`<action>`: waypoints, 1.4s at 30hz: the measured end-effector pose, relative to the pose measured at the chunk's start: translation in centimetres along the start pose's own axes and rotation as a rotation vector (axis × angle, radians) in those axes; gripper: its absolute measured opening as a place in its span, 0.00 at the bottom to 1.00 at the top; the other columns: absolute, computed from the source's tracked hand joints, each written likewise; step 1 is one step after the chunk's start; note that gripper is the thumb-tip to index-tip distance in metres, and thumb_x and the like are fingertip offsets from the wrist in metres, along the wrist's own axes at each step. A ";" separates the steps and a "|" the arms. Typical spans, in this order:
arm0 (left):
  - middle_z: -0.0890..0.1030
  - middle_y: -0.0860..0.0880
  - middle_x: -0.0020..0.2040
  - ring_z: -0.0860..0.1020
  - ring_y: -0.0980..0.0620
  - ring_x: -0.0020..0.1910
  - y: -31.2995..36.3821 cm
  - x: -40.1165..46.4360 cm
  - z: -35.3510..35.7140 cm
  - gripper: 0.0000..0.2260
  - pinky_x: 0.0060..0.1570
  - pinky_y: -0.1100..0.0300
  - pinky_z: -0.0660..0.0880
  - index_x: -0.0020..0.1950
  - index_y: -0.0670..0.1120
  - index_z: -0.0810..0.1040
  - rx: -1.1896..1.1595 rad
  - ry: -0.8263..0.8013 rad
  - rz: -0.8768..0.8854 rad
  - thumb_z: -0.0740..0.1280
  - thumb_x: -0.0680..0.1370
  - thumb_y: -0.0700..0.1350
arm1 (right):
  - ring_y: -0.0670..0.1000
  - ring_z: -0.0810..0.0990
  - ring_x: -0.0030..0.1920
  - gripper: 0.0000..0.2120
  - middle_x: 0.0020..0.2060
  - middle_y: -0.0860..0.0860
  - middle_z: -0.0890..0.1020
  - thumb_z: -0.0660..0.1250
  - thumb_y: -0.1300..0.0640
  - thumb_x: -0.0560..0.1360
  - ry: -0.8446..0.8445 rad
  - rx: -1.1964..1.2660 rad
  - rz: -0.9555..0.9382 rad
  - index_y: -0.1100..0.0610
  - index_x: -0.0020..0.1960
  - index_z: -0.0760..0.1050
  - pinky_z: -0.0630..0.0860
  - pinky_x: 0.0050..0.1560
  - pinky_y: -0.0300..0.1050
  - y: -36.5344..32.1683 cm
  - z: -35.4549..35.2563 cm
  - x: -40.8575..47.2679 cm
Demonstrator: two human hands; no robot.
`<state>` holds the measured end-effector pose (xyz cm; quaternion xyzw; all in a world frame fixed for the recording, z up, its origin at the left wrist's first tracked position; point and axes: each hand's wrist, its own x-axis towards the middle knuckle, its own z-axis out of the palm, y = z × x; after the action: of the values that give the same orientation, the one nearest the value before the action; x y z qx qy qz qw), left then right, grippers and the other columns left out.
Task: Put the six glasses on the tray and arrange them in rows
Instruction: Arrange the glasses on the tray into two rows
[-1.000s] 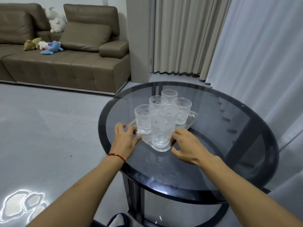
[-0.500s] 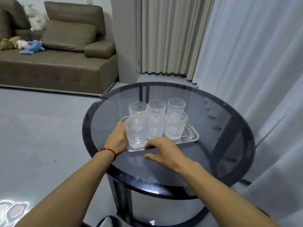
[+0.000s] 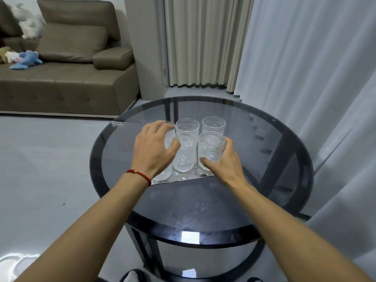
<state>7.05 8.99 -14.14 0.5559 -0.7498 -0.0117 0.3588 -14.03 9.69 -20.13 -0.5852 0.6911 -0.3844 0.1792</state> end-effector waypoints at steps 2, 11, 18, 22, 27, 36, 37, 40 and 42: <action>0.73 0.49 0.72 0.66 0.47 0.73 0.1 -0.6 0.9 0.19 0.70 0.46 0.65 0.68 0.52 0.76 0.109 -0.078 -0.016 0.64 0.78 0.56 | 0.55 0.77 0.59 0.39 0.60 0.50 0.77 0.75 0.43 0.63 0.010 0.021 -0.005 0.50 0.68 0.61 0.76 0.58 0.56 0.5 -0.7 0.2; 0.67 0.51 0.77 0.60 0.47 0.78 0.1 -0.7 1.9 0.25 0.72 0.34 0.59 0.71 0.58 0.72 0.286 -0.215 0.001 0.61 0.76 0.64 | 0.59 0.77 0.57 0.38 0.57 0.55 0.78 0.75 0.46 0.65 -0.015 -0.004 0.031 0.55 0.69 0.62 0.76 0.58 0.59 1.1 -2.2 1.3; 0.74 0.43 0.71 0.68 0.44 0.73 4.0 3.2 2.8 0.21 0.73 0.47 0.64 0.71 0.48 0.73 0.137 -0.210 0.203 0.62 0.79 0.52 | 0.58 0.76 0.60 0.36 0.60 0.51 0.77 0.74 0.45 0.66 -0.055 0.028 0.084 0.54 0.68 0.62 0.73 0.62 0.60 1.4 -2.4 1.6; 0.72 0.42 0.73 0.69 0.43 0.73 7.2 9.1 4.9 0.22 0.73 0.47 0.66 0.76 0.46 0.68 0.113 -0.521 0.147 0.61 0.81 0.48 | 0.59 0.76 0.61 0.35 0.61 0.53 0.77 0.74 0.45 0.68 -0.060 0.030 0.076 0.55 0.68 0.64 0.73 0.62 0.60 1.5 -2.3 1.6; 0.74 0.42 0.73 0.73 0.41 0.70 7.8 12.0 6.2 0.22 0.70 0.46 0.70 0.75 0.48 0.71 0.172 -0.735 0.054 0.56 0.81 0.37 | 0.58 0.76 0.61 0.35 0.62 0.53 0.78 0.75 0.44 0.68 -0.056 0.026 0.053 0.56 0.68 0.65 0.73 0.62 0.60 1.8 -2.2 2.0; 0.71 0.42 0.75 0.69 0.39 0.73 7.5 11.9 5.4 0.27 0.70 0.44 0.67 0.71 0.50 0.75 0.164 -0.790 0.057 0.56 0.77 0.29 | 0.59 0.77 0.62 0.36 0.62 0.54 0.78 0.76 0.42 0.69 -0.064 0.011 0.041 0.57 0.68 0.65 0.73 0.63 0.60 2.1 -2.2 2.0; 0.71 0.42 0.75 0.69 0.39 0.73 7.4 11.8 5.4 0.28 0.71 0.44 0.66 0.71 0.50 0.75 0.163 -0.790 0.061 0.56 0.77 0.29 | 0.59 0.77 0.62 0.36 0.62 0.54 0.78 0.76 0.42 0.68 -0.071 0.014 0.039 0.56 0.68 0.65 0.73 0.63 0.60 2.2 -2.3 2.1; 0.71 0.42 0.75 0.68 0.40 0.74 7.4 11.5 5.3 0.29 0.72 0.44 0.65 0.72 0.49 0.73 0.154 -0.798 0.059 0.54 0.76 0.28 | 0.58 0.77 0.62 0.36 0.63 0.53 0.78 0.77 0.42 0.68 -0.076 0.025 0.040 0.56 0.68 0.66 0.73 0.63 0.59 2.3 -2.3 2.1; 0.70 0.42 0.75 0.67 0.41 0.75 7.4 11.3 5.2 0.30 0.73 0.44 0.64 0.73 0.48 0.72 0.143 -0.795 0.057 0.54 0.75 0.28 | 0.58 0.76 0.63 0.36 0.63 0.53 0.79 0.77 0.42 0.68 -0.070 0.024 0.043 0.56 0.68 0.67 0.73 0.63 0.59 2.3 -2.3 2.1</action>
<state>-3.34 0.31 -8.93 0.5108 -0.8440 -0.1634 0.0016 -17.75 8.50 -19.96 -0.5809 0.6922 -0.3682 0.2185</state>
